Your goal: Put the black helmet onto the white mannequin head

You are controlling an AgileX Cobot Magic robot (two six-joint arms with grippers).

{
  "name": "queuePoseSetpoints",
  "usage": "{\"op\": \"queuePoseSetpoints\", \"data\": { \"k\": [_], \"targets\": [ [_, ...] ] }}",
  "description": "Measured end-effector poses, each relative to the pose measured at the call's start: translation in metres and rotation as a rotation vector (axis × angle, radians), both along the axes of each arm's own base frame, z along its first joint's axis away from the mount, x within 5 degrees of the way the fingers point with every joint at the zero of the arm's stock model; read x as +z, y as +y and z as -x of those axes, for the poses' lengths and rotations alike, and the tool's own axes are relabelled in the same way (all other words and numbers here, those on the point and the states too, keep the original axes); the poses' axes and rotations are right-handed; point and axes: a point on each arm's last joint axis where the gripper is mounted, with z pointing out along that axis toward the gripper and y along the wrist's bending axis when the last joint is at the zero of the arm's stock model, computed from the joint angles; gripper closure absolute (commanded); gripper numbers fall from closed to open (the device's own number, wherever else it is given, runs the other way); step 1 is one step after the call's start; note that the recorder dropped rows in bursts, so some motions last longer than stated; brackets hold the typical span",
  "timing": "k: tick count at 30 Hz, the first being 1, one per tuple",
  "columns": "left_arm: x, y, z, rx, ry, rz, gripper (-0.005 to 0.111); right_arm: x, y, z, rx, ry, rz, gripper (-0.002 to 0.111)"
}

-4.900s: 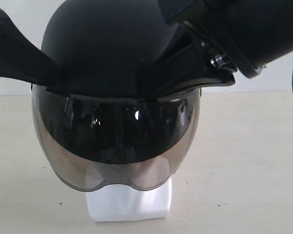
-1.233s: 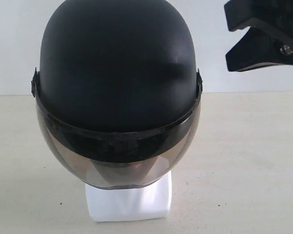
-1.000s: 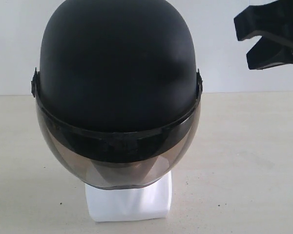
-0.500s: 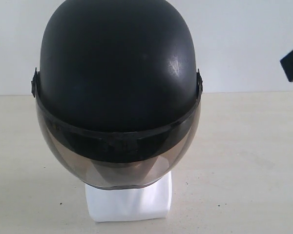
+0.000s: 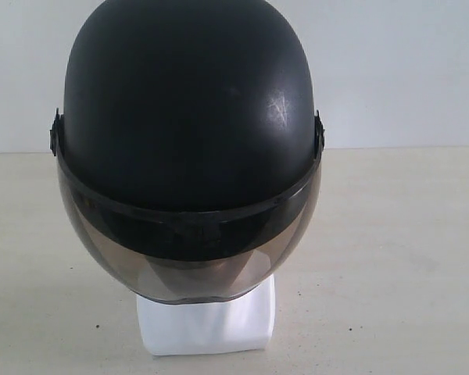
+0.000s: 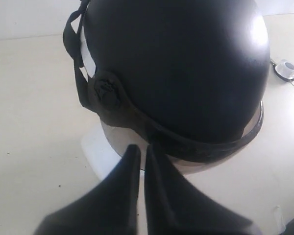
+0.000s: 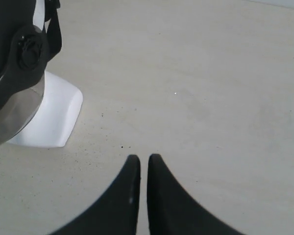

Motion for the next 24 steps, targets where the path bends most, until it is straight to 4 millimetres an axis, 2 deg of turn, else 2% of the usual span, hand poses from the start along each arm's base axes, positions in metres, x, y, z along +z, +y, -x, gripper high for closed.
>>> {"op": "queuePoseSetpoints", "data": {
  "k": [24],
  "targets": [
    [0.0071, -0.0014, -0.0035, 0.010, -0.078, 0.052, 0.102, 0.0022, -0.0030, 0.0046, 0.000, -0.013, -0.009, 0.102]
  ]
}}
